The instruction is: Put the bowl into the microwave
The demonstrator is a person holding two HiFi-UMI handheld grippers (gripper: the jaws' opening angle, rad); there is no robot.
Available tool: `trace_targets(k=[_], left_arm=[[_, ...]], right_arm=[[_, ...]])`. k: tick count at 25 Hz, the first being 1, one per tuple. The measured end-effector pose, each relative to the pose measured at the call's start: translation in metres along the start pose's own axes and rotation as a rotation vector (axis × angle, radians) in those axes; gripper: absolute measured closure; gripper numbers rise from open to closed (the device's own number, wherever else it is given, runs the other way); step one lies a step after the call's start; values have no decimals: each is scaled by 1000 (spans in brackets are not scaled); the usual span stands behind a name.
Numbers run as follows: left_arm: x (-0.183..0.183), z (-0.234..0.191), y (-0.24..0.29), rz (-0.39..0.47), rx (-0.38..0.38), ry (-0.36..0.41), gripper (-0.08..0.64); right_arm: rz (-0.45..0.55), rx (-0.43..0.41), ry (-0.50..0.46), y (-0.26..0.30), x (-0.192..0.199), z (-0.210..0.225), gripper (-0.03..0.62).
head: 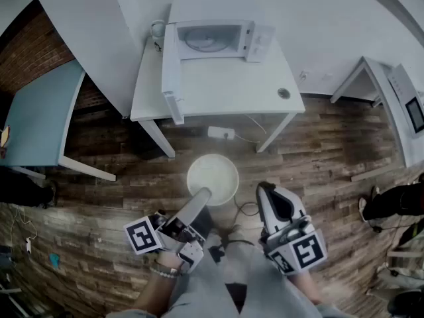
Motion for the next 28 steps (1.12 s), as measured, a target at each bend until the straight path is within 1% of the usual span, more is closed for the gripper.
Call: trace_targets(k=[3, 9, 16, 21, 28], left_arm=[[5, 3, 5, 8, 3, -2, 316], [15, 5, 14, 11, 7, 10, 316], [25, 5, 17, 33, -2, 17, 316], [29, 9, 20, 42, -9, 35, 316], [42, 11, 27, 70, 6, 38, 316]], right_arm=[[9, -11, 13, -2, -5, 4, 591], [14, -33, -1, -6, -9, 13, 591], [22, -39, -6, -12, -11, 23, 591], [30, -36, 22, -16, -13, 31, 591], [42, -48, 25, -26, -13, 44, 591]])
Point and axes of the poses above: the fingertips, and each gripper's own axes: y forward along the fingers, z to its right, x out of its underside, the point moved 3 cm from there along -y, backward along the fingers, and after that the axes turned 14 degrees about x, right-handed, at the moved point
